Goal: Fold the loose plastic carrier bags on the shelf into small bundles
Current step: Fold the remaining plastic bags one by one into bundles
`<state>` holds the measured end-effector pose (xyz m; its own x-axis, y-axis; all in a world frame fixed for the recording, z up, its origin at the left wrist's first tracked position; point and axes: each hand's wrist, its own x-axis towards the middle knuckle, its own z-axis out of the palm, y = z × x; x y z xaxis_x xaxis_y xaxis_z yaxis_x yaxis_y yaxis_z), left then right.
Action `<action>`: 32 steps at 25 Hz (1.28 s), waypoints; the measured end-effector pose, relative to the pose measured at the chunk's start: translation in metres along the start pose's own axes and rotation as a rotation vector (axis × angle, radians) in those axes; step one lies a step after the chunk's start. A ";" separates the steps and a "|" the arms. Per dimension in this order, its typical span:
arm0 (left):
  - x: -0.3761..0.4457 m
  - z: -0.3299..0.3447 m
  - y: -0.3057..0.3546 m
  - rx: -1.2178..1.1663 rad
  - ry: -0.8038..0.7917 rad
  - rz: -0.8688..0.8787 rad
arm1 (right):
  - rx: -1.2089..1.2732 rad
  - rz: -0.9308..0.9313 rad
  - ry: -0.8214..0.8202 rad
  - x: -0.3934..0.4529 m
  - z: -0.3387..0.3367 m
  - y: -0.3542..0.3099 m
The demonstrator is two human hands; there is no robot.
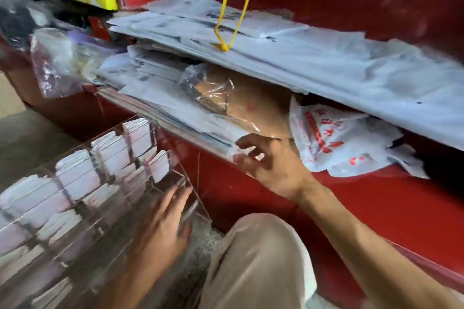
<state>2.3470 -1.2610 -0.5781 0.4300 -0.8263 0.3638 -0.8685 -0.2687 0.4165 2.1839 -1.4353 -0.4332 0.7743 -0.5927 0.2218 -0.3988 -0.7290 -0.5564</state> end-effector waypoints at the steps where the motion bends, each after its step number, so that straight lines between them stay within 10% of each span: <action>1: 0.022 0.004 0.024 -0.013 -0.008 0.108 | 0.050 0.053 0.103 -0.018 -0.028 0.024; 4: 0.074 0.015 0.101 0.003 0.004 0.370 | 0.003 0.250 0.296 -0.071 -0.088 0.098; 8: 0.127 0.051 0.201 0.000 -0.054 0.588 | -0.344 0.489 0.140 -0.137 -0.107 0.186; 14: 0.180 0.107 0.261 0.313 -0.363 0.337 | -0.324 0.473 0.055 -0.165 -0.093 0.226; 20: 0.163 0.100 0.270 -0.126 0.067 0.795 | -0.073 0.300 0.333 -0.133 -0.097 0.209; 25: 0.124 0.079 0.289 -0.285 -0.224 0.930 | -0.182 0.026 0.260 -0.142 -0.116 0.214; 32: 0.133 0.111 0.307 -0.056 -0.631 0.962 | -0.007 0.321 0.001 -0.245 -0.148 0.258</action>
<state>2.1104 -1.5079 -0.4947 -0.6178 -0.7826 0.0763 -0.7517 0.6163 0.2347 1.8186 -1.5285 -0.5123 0.6078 -0.7933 0.0369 -0.6260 -0.5071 -0.5924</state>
